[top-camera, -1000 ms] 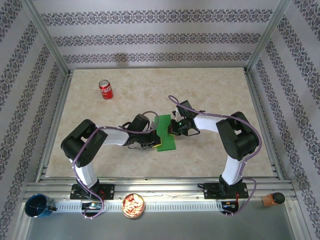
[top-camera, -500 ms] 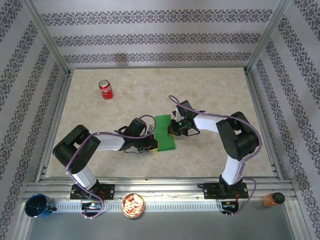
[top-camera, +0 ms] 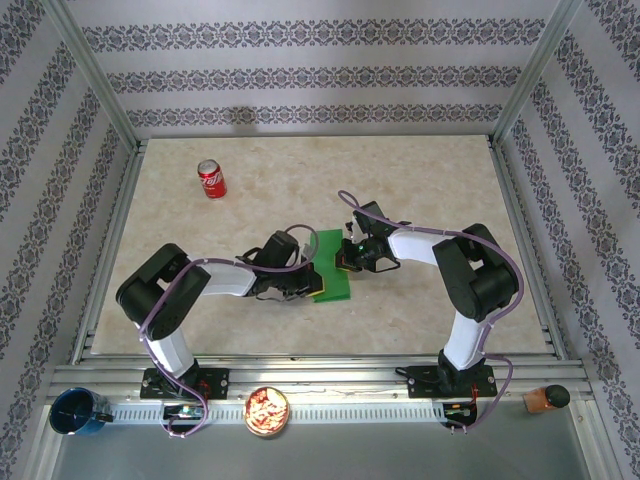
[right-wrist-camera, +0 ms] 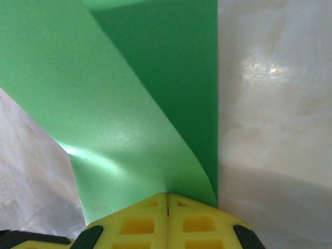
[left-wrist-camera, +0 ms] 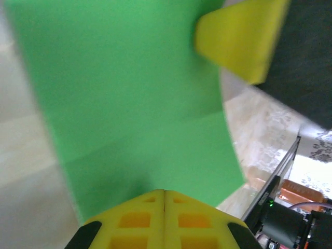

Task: Fold a paper plane with a square sheet of paper (pick it up from the middle)
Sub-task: First fold the square sheet of paper in half at the center of the table.

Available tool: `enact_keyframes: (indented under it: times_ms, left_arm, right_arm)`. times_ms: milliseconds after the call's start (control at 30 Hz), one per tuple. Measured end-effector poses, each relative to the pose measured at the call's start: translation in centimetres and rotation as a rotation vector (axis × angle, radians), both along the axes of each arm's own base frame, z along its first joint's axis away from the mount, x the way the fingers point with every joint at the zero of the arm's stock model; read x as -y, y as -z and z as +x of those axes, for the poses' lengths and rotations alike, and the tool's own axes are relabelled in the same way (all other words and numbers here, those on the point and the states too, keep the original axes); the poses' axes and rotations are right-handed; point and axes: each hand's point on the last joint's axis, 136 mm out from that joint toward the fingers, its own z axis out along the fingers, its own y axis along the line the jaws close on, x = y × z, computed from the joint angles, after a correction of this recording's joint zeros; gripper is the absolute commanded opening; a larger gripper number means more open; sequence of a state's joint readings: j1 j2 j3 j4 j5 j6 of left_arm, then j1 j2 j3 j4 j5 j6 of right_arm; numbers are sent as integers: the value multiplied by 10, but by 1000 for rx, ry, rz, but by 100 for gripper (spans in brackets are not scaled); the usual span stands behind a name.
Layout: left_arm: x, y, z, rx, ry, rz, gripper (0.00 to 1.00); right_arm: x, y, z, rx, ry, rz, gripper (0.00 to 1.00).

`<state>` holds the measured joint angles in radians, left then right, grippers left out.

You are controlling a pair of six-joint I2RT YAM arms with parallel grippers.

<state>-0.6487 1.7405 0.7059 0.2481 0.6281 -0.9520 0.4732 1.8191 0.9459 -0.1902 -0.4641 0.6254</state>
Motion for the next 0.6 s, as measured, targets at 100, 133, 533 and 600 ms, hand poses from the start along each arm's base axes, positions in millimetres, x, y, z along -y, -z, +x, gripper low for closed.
enact_keyframes:
  times_ms: [100, 133, 533, 600]
  left_arm:
    - [-6, 8, -9, -5, 1, -7, 3]
    - [-6, 8, -10, 4, 2, -16, 3]
    - [-12, 8, -46, 0, 154, 122, 4]
    - [-15, 5, -49, -1, 177, 163, 4]
  right_arm:
    - [0, 0, -1, -1, -1, 0, 0]
    - [0, 0, -1, -2, -1, 0, 0]
    - [1, 0, -2, -1, -1, -1, 0]
    - [1, 0, -2, 0, -1, -1, 0]
